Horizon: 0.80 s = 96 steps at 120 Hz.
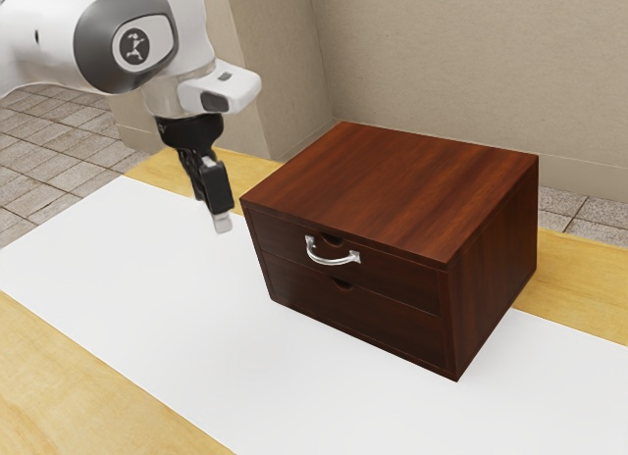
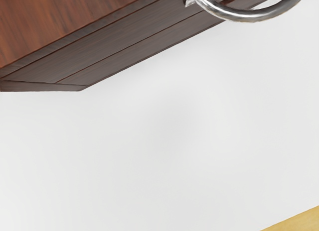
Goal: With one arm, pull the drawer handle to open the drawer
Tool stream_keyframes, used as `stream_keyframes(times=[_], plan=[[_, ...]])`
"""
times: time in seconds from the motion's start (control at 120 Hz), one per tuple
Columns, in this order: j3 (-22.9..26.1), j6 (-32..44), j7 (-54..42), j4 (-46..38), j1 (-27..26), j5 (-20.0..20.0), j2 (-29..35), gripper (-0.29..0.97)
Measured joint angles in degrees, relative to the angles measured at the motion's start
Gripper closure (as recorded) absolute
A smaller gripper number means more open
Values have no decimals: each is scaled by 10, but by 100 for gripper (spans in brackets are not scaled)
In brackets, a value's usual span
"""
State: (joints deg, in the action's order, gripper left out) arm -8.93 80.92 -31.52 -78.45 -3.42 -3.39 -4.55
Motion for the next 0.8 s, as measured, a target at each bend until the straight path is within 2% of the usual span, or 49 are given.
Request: stream_keyframes(times=[0.25,0.433,0.592,0.708,0.8], plan=[[-2,17,-56,-8,0,2,9,0],[0,11,-110,-138,-4,4,112,0],[32,88,-213,-256,0,-13,184,0],[45,151,-302,-288,0,-16,197,0],[47,193,-370,-298,-1,0,199,0]])
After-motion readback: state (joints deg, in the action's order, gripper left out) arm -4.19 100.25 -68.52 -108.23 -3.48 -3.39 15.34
